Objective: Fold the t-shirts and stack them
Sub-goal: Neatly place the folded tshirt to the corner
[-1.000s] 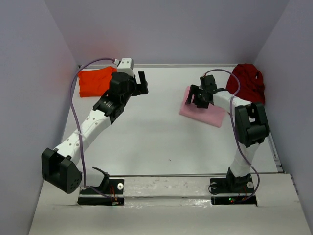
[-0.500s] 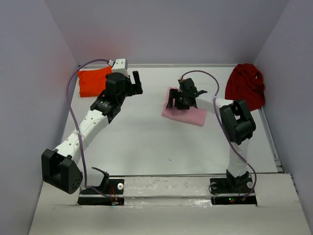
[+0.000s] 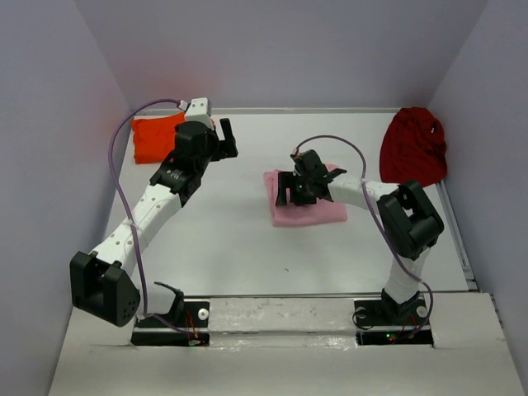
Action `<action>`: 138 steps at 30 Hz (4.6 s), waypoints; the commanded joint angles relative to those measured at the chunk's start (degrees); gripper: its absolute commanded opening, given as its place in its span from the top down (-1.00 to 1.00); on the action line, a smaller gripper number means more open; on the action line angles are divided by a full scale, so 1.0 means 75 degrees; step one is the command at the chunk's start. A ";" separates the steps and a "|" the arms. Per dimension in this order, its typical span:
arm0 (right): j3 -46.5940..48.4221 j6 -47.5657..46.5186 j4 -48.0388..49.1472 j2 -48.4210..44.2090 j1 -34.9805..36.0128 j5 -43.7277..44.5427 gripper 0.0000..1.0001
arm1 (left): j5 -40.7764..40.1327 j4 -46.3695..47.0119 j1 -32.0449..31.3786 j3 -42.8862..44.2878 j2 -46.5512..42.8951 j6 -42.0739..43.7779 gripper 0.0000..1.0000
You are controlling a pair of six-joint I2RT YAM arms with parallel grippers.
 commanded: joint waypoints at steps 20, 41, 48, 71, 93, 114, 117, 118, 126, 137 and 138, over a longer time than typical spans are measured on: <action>0.0400 -0.3065 -0.2647 -0.2875 0.1596 0.2732 -0.58 | 0.1892 0.0015 0.0067 0.0261 0.0455 -0.0381 -0.98; -0.1515 -0.2689 -0.1840 -0.1658 0.3813 0.6659 -0.56 | 0.3333 0.0026 0.0091 0.0297 0.0877 -0.0545 -0.98; -0.1397 -0.3159 -0.0951 -0.0861 0.3813 0.6638 -0.54 | 0.3381 -0.0032 0.0102 0.0343 0.0772 -0.0474 -0.98; -0.1456 -0.3640 -0.0093 -0.0602 0.3063 0.6356 1.00 | 0.3146 -0.0091 0.0102 0.0238 0.0877 -0.0603 -0.98; -0.0987 -0.3663 -0.0339 -0.1681 0.2782 0.5723 1.00 | 0.3896 0.3622 0.0067 -0.4471 0.0326 -0.3895 -0.98; -0.0987 -0.3792 -0.0351 -0.1857 0.2782 0.5688 1.00 | 0.4529 0.8134 -0.0319 -0.4954 0.2915 -0.6368 -0.98; -0.1010 -0.3792 -0.0374 -0.1868 0.2782 0.5664 1.00 | 0.4658 0.8674 -0.0319 -0.4825 0.3465 -0.6556 -0.98; -0.1011 -0.3780 -0.0397 -0.1868 0.2782 0.5618 1.00 | 0.4647 0.8756 -0.0319 -0.4766 0.3548 -0.6580 -0.98; -0.1093 -0.3698 -0.0421 -0.1915 0.2782 0.5559 1.00 | 0.4775 0.9319 -0.0343 -0.4286 0.4251 -0.6744 -0.98; -0.1116 -0.3745 -0.0433 -0.1868 0.2782 0.5582 1.00 | 0.4892 0.9448 -0.0495 -0.3384 0.5002 -0.6955 -0.98; -0.1116 -0.3745 -0.0433 -0.1868 0.2782 0.5594 1.00 | 0.4904 0.9460 -0.0530 -0.3337 0.5049 -0.6966 -0.98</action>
